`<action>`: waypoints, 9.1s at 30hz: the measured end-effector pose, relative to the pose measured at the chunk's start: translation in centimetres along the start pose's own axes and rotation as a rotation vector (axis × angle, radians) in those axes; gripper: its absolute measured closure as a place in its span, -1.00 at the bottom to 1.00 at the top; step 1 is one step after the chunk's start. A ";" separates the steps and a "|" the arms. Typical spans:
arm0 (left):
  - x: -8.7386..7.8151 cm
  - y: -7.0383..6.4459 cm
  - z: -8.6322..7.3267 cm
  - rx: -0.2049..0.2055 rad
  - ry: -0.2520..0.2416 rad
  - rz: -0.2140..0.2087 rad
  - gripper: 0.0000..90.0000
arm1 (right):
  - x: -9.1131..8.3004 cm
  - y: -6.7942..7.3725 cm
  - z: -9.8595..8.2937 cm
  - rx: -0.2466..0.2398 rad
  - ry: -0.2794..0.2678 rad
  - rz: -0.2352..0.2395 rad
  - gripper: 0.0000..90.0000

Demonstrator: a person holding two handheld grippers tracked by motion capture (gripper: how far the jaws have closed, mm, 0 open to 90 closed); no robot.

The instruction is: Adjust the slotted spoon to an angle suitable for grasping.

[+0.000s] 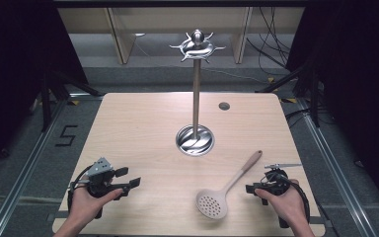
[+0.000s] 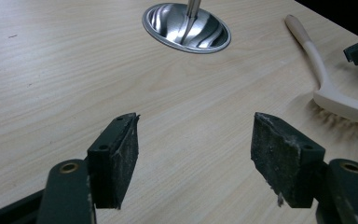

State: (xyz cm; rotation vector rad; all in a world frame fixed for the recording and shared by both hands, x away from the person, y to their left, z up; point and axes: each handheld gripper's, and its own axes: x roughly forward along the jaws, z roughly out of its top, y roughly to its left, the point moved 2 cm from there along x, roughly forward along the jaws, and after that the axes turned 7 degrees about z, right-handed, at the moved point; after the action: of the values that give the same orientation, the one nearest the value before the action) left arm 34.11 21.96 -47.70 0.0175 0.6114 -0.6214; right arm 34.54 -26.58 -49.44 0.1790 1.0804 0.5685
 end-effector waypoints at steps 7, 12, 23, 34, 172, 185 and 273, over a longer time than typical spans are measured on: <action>0.0 0.0 0.0 0.002 0.004 0.013 -0.30 | -0.2 -0.1 1.0 0.005 -0.069 -0.045 0.07; 0.1 0.0 0.0 -0.004 0.001 0.004 -0.30 | -0.4 -0.3 3.1 0.238 -0.103 -0.039 -0.15; 0.0 0.1 -0.1 -0.010 -0.001 -0.002 -0.30 | 0.6 -0.6 5.8 0.300 -0.107 -0.139 -0.20; 0.0 0.2 -0.1 -0.016 -0.002 -0.005 -0.30 | 0.8 -0.2 7.1 0.324 -0.076 -0.089 0.20; 0.1 0.2 -0.2 -0.023 0.004 -0.013 -0.31 | 1.6 2.1 10.3 -0.008 0.047 -0.086 0.60; 0.0 0.2 -0.2 -0.025 0.005 -0.009 -0.31 | -3.0 3.2 8.0 -0.051 -0.173 0.041 0.60; -0.2 0.5 0.1 -0.037 -0.015 0.000 -0.30 | -10.6 7.0 11.4 -0.433 -0.734 0.386 0.61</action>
State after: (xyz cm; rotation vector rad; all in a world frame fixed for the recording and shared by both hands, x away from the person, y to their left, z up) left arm 34.33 22.44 -47.64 -0.0220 0.6080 -0.6092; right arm 38.33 -24.64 -32.96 0.1940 0.1928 0.9720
